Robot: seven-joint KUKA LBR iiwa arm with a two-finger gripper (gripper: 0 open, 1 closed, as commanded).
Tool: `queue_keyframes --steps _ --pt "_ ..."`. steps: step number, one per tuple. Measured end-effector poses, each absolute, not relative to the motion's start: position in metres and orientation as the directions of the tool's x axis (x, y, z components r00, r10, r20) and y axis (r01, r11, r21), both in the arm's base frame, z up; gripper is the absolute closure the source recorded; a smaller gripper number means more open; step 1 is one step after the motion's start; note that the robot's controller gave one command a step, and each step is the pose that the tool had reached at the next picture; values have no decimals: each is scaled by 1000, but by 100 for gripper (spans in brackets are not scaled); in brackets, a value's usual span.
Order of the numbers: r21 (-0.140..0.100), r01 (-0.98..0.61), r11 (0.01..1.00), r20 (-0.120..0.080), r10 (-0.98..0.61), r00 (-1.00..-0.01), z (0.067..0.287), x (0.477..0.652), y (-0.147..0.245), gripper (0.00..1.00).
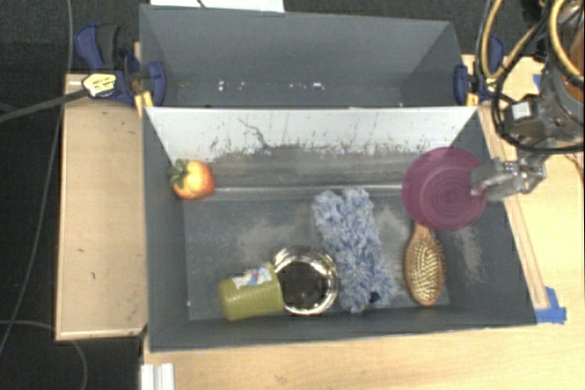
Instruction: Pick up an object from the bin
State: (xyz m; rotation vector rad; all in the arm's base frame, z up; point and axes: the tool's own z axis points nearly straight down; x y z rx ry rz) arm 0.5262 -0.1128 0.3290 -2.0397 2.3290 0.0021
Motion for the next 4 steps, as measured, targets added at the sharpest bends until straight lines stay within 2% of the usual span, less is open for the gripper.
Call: queue_keyframes --steps 1,2,3,4 --pt "-22 -990 136 -36 -990 -135 326 526 -113 100" --pt "-34 -994 105 -34 -994 -104 312 522 -112 100" --pt "-35 -999 27 -34 -999 -26 267 557 -124 100" --pt "-35 -985 -169 -28 -985 170 218 525 -121 100"
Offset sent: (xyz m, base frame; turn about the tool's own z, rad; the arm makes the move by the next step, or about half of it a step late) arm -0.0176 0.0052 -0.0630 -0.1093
